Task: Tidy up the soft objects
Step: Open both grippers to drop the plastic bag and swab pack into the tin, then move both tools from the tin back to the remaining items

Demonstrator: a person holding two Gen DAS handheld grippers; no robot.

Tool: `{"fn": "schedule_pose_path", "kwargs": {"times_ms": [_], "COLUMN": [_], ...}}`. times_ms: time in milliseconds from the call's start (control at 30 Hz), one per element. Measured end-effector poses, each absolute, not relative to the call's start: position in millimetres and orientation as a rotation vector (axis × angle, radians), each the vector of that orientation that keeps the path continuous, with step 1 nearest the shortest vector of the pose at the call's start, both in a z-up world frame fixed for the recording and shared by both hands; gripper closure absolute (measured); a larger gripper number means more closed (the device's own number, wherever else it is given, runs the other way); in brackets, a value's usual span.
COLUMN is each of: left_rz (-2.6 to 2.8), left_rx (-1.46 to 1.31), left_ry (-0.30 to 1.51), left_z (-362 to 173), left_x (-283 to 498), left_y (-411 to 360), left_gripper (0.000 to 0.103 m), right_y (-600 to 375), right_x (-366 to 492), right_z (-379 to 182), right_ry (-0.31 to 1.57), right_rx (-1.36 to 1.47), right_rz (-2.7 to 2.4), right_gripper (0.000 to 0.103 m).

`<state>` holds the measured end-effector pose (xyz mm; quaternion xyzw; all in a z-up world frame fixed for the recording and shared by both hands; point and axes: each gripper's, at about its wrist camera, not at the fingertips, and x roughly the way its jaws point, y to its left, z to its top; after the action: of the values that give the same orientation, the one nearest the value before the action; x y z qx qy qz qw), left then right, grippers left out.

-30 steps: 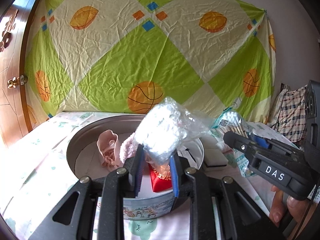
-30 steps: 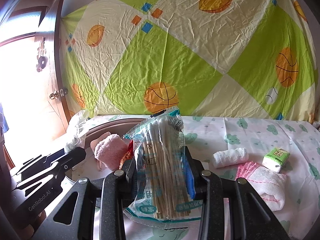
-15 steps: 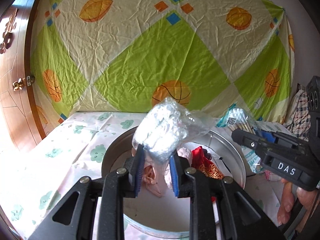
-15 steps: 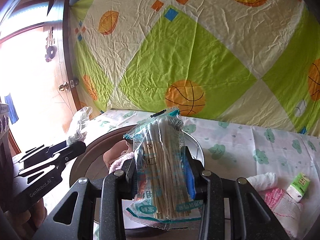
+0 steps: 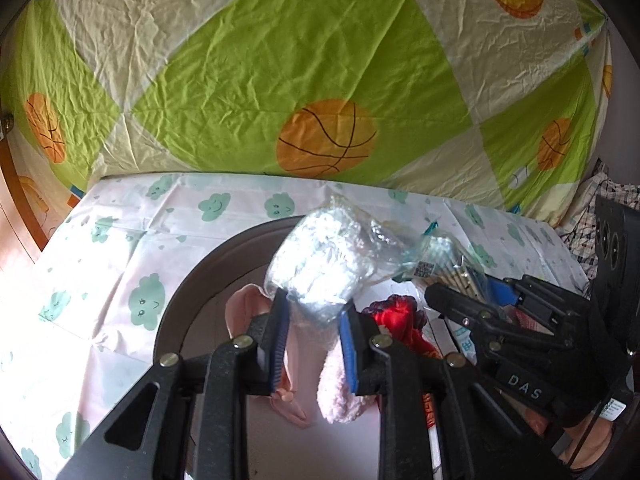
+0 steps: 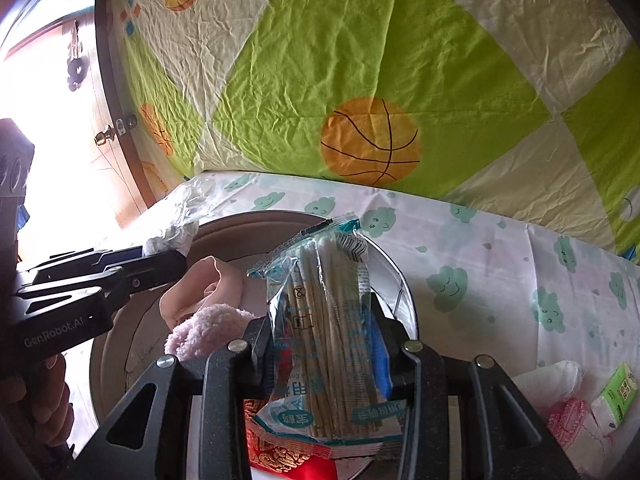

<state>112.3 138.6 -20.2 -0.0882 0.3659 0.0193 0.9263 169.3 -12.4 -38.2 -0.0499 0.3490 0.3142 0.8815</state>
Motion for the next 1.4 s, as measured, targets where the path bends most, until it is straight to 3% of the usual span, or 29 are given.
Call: {"fn": "schedule_pose_path", "kwargs": {"times_ms": [633,667,733,767,967,1133,1200,1400], "left_rz": [0.018,0.015,0.013,0.015,0.044,0.060,0.068,0.076], "left_rx": [-0.234,-0.233,-0.214,-0.216,-0.198,-0.248,-0.265,-0.248], "left_ry": [0.995,0.995,0.999,0.999,0.962,0.908,0.879,0.810], "left_z": [-48,-48,-49,-48,-40,-30,-28,-28], "left_x": [169,169,170,170,163,151,141,109], "left_y": [147,147,145,145,147,153,153,133], "left_gripper": [0.081,0.078,0.071,0.061,0.028,0.025,0.017,0.017], "right_y": [1,1,2,0,-9,-25,-40,-106], "right_x": [186,186,187,186,179,167,160,146], "right_z": [-51,-51,-51,-50,-41,-26,-21,-18], "right_ry": [0.821,0.823,0.818,0.808,0.767,0.715,0.694,0.669], "right_rx": [-0.154,-0.151,-0.146,-0.142,-0.108,-0.088,-0.080,-0.043], "right_rz": [0.674,0.681,0.684,0.679,0.678,0.669,0.664,0.590], "right_gripper": [0.062,0.061,0.046,0.034,0.032,0.030,0.029,0.028]}}
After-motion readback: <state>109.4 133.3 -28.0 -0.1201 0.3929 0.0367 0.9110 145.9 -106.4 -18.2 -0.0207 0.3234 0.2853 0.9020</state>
